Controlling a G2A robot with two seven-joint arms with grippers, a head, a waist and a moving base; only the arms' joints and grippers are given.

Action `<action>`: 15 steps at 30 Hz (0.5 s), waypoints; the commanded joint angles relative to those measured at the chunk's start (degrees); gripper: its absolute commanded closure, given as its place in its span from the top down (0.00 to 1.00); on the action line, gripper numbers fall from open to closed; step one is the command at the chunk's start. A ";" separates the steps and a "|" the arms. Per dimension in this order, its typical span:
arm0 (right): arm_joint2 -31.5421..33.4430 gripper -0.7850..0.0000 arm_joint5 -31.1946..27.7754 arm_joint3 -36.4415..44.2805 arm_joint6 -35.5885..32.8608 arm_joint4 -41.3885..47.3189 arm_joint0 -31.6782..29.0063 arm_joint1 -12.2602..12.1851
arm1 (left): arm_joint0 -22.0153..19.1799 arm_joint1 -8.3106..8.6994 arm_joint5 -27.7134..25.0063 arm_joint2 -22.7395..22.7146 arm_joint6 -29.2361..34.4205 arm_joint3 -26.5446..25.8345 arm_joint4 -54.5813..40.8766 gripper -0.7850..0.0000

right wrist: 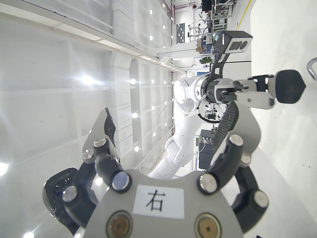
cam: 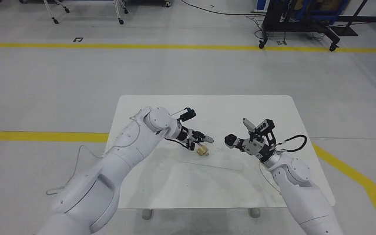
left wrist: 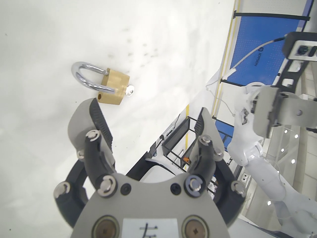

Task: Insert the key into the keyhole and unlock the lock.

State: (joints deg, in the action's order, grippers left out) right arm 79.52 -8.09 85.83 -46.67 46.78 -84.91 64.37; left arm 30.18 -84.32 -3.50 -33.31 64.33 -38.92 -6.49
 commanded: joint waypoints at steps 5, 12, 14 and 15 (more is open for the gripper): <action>4.12 1.00 -2.65 0.19 3.25 1.59 -1.24 -0.18 | 2.20 4.76 -3.03 -7.30 -6.98 -8.51 5.13 1.00; 13.77 1.00 -6.61 3.61 0.34 13.19 -5.36 -0.56 | 13.66 12.34 5.07 -18.28 -19.38 -35.71 28.33 1.00; 13.74 1.00 -6.66 3.57 0.34 13.37 -5.38 -0.56 | 13.59 12.29 5.18 -18.46 -19.42 -35.40 27.82 1.00; 13.98 1.00 -6.68 3.67 0.16 14.21 -5.44 -0.56 | 14.92 12.48 5.47 -19.02 -19.57 -38.85 30.19 1.00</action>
State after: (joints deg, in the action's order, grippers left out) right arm 93.47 -14.75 89.49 -46.49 60.90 -90.34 63.82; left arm 45.42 -71.86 1.86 -52.18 44.80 -80.00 24.96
